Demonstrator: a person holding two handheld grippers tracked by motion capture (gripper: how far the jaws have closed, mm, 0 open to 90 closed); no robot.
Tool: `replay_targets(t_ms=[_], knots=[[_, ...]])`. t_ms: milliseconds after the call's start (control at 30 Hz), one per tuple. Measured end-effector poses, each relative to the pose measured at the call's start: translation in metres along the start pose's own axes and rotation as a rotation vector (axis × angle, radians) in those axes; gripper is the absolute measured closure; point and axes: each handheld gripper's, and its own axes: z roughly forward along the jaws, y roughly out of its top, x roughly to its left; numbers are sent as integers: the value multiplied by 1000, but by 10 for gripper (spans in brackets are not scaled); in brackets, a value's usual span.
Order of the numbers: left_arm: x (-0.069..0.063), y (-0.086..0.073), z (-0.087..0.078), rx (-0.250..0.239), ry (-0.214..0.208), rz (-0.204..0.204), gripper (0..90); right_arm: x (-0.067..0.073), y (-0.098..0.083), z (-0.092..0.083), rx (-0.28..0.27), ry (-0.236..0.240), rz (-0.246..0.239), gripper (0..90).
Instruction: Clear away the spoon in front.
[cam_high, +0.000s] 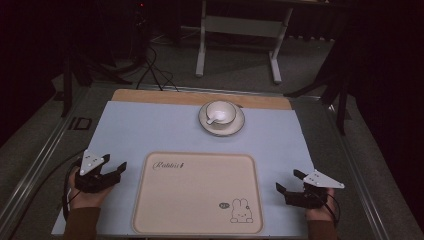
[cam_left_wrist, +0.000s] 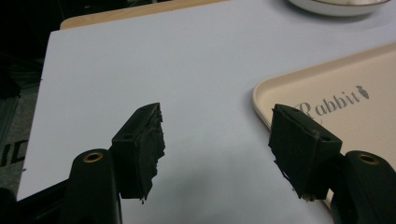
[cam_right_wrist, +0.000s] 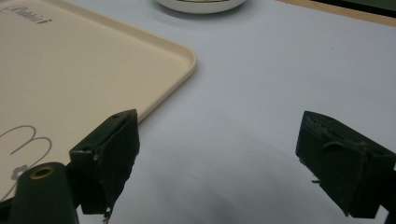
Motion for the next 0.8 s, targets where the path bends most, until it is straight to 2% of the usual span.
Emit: replay_targets(t_ms=[100,367,633,800], knots=[[-4,1,3,7,-4,15,341,1,0,0,-8,2,-9,134],[-7,2,8,18,-11,18,324,2,1,1,-9,6,-16,134],[-12,5,11,25,-5,-8,327,3,1,0,-17,-6,-30,135],[-16,12,8,3,4,-11,331,4,1,-1,-26,-10,-32,134]])
